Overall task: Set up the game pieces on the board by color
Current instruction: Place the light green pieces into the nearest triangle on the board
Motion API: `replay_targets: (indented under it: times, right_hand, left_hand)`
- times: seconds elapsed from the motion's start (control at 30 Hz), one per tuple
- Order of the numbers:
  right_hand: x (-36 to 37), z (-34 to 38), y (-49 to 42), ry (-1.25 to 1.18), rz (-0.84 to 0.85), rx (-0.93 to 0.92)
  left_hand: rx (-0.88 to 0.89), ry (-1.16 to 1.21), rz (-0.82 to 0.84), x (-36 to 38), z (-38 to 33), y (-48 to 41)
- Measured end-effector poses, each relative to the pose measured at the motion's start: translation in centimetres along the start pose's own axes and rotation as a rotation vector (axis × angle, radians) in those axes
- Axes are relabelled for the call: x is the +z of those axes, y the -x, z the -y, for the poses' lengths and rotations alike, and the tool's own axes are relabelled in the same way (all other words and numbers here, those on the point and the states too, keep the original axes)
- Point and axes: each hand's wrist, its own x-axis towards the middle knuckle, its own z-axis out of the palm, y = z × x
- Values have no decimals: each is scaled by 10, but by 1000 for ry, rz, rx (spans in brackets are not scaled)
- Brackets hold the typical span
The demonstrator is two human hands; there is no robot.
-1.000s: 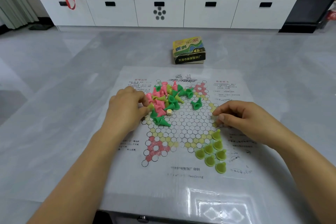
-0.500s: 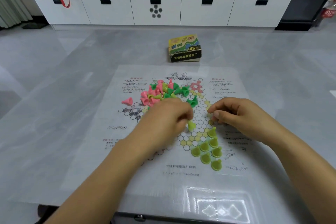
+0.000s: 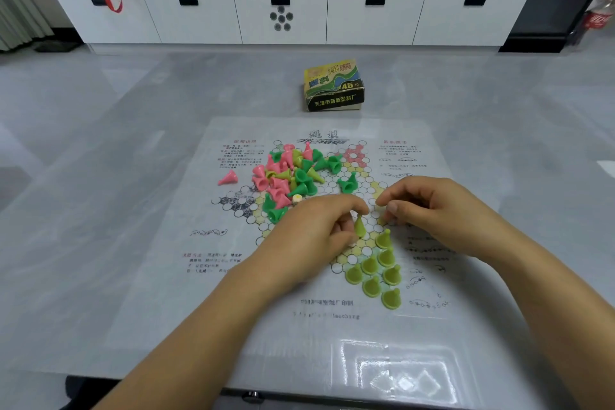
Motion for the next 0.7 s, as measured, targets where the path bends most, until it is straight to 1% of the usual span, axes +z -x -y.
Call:
replay_targets:
  times: [0.1,0.27,0.37,0.7]
  right_hand:
    - [0,0,0,24,7,2]
    - [0,0,0,44,6,3]
    - [0,0,0,54,12,6]
    - [0,-1,0,51,19,8]
  left_hand:
    - [15,-5,-34,1,1,-1]
    - [5,59,-52,3,3,-2]
    - [-16,28,-64,5,4,-2]
    - [14,12,-18,8,2,-2]
